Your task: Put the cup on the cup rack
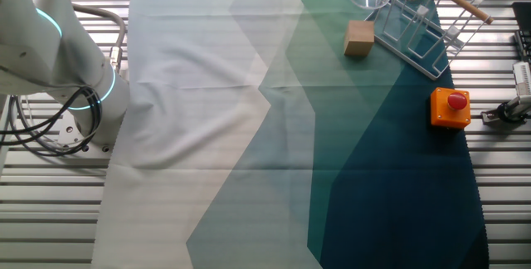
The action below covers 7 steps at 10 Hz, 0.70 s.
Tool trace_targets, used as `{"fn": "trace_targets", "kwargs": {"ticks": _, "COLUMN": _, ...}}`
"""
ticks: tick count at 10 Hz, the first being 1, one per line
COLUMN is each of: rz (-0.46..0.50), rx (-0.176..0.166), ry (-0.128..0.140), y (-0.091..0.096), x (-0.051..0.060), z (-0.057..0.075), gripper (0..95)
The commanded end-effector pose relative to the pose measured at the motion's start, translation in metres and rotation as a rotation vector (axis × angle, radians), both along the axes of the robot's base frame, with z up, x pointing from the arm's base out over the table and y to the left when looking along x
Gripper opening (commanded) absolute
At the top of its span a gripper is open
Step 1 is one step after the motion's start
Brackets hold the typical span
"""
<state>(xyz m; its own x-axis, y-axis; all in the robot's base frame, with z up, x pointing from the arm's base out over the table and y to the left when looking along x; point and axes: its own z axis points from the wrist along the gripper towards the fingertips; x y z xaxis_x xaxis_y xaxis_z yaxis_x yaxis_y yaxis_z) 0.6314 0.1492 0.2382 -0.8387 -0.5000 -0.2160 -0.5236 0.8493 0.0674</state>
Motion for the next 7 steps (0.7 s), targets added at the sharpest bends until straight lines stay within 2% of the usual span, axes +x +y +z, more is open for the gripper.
{"fn": "trace_targets", "kwargs": {"ticks": 1, "rz": -0.012, "rx": 0.034, "ry": 0.013, "y": 0.000, "x": 0.002, "z": 0.000, "gripper": 0.0}}
{"fn": "trace_targets", "kwargs": {"ticks": 2, "rz": -0.009, "rx": 0.038, "ry": 0.011, "y": 0.000, "x": 0.008, "z": 0.002, "gripper": 0.0}}
{"fn": "trace_targets", "kwargs": {"ticks": 3, "rz": -0.010, "rx": 0.054, "ry": 0.013, "y": 0.001, "x": 0.024, "z": 0.008, "gripper": 0.0}}
{"fn": "trace_targets", "kwargs": {"ticks": 5, "rz": -0.006, "rx": 0.068, "ry": 0.010, "y": 0.002, "x": 0.044, "z": 0.019, "gripper": 0.0}}
{"fn": "trace_targets", "kwargs": {"ticks": 6, "rz": -0.021, "rx": 0.077, "ry": 0.009, "y": 0.005, "x": 0.053, "z": 0.021, "gripper": 0.0}}
{"fn": "trace_targets", "kwargs": {"ticks": 7, "rz": -0.036, "rx": 0.092, "ry": -0.002, "y": 0.007, "x": 0.057, "z": 0.020, "gripper": 0.0}}
